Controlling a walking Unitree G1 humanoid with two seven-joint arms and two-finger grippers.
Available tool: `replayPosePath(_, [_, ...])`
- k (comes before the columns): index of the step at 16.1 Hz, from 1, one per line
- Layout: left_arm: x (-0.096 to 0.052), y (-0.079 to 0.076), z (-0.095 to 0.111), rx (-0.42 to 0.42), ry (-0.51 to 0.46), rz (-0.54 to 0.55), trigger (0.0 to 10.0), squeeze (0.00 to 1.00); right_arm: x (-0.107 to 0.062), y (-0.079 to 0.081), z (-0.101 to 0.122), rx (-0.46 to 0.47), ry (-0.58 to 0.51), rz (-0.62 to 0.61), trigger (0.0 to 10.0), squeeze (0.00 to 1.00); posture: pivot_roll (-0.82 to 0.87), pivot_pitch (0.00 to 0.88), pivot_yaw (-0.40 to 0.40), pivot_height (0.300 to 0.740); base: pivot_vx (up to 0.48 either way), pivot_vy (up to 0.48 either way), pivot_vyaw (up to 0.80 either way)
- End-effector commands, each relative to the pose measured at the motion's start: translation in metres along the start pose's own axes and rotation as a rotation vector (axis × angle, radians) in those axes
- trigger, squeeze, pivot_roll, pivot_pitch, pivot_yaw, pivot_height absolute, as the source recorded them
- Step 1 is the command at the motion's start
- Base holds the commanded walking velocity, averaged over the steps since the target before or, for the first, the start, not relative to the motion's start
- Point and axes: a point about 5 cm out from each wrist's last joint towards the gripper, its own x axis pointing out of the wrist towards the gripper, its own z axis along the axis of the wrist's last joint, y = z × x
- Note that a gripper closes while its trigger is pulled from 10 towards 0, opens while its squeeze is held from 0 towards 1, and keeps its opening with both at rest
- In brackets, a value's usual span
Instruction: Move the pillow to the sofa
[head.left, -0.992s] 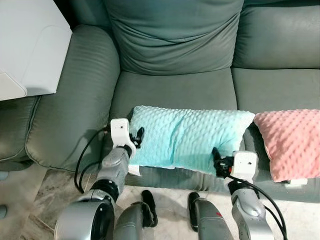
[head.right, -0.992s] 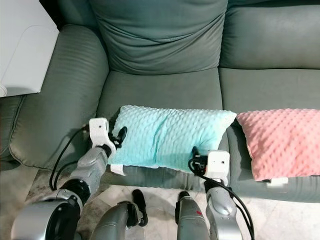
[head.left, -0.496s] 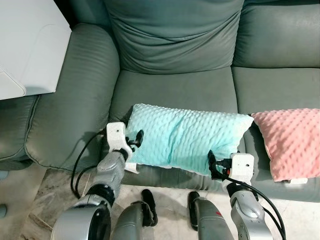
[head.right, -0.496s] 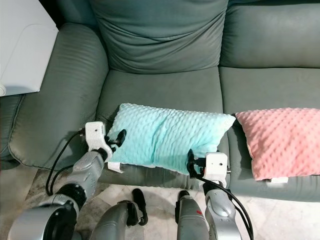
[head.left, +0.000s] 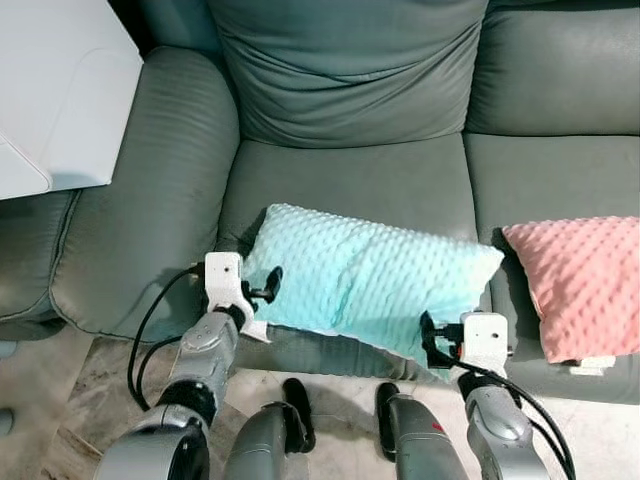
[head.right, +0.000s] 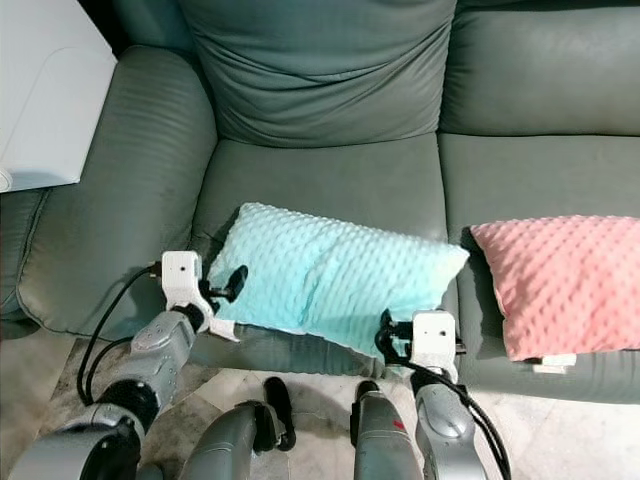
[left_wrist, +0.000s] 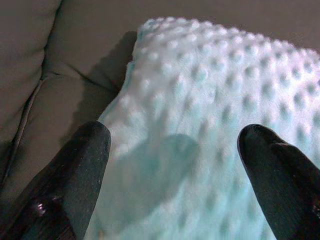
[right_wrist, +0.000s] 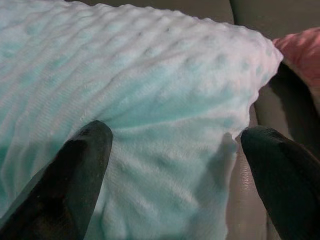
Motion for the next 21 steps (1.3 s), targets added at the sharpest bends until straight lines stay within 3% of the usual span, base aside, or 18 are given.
replayPosePath(1, [-0.01, 0.012, -0.016, 0.008, 0.06, 0.023, 10.0, 1.0, -0.007, 0.003, -0.012, 0.002, 0.053, 0.008, 10.0, 1.0, -0.13, 0.393, 0.16, 0.74, 0.0, 0.0, 0.0])
replayPosePath(3, [-0.016, 0.021, -0.019, 0.019, 0.069, 0.043, 10.0, 1.0, -0.006, 0.001, -0.006, -0.01, 0.021, -0.007, 10.0, 1.0, -0.13, 0.391, 0.159, 0.74, 0.0, 0.0, 0.0])
replayPosePath(7, [-0.024, 0.031, -0.012, 0.044, 0.047, 0.028, 10.0, 1.0, -0.009, 0.004, 0.016, 0.058, -0.061, 0.021, 10.0, 1.0, -0.13, 0.394, 0.158, 0.74, 0.0, 0.0, 0.0])
replayPosePath(11, [-0.038, 0.039, -0.014, 0.103, 0.126, -0.008, 10.0, 1.0, -0.02, 0.014, 0.022, 0.1, -0.037, 0.111, 10.0, 1.0, -0.12, 0.393, 0.154, 0.74, 0.0, 0.0, 0.0])
replayPosePath(14, [-0.045, 0.039, -0.018, 0.101, 0.182, -0.038, 10.0, 1.0, -0.027, 0.019, 0.019, 0.138, 0.015, 0.153, 10.0, 1.0, -0.12, 0.39, 0.153, 0.74, 0.0, 0.0, 0.0])
replayPosePath(17, [-0.058, 0.029, -0.016, 0.107, 0.254, -0.14, 10.0, 1.0, -0.036, 0.028, 0.019, 0.193, 0.086, 0.251, 10.0, 1.0, -0.12, 0.393, 0.152, 0.74, 0.0, 0.0, 0.0])
replayPosePath(20, [-0.071, 0.02, -0.031, 0.116, 0.39, -0.262, 10.0, 1.0, -0.042, 0.033, -0.011, 0.205, 0.269, 0.33, 10.0, 1.0, -0.11, 0.396, 0.15, 0.74, 0.0, 0.0, 0.0])
replayPosePath(21, [-0.073, 0.017, -0.032, 0.116, 0.407, -0.277, 10.0, 1.0, -0.042, 0.033, -0.013, 0.199, 0.283, 0.334, 10.0, 1.0, -0.11, 0.397, 0.15, 0.74, 0.0, 0.0, 0.0])
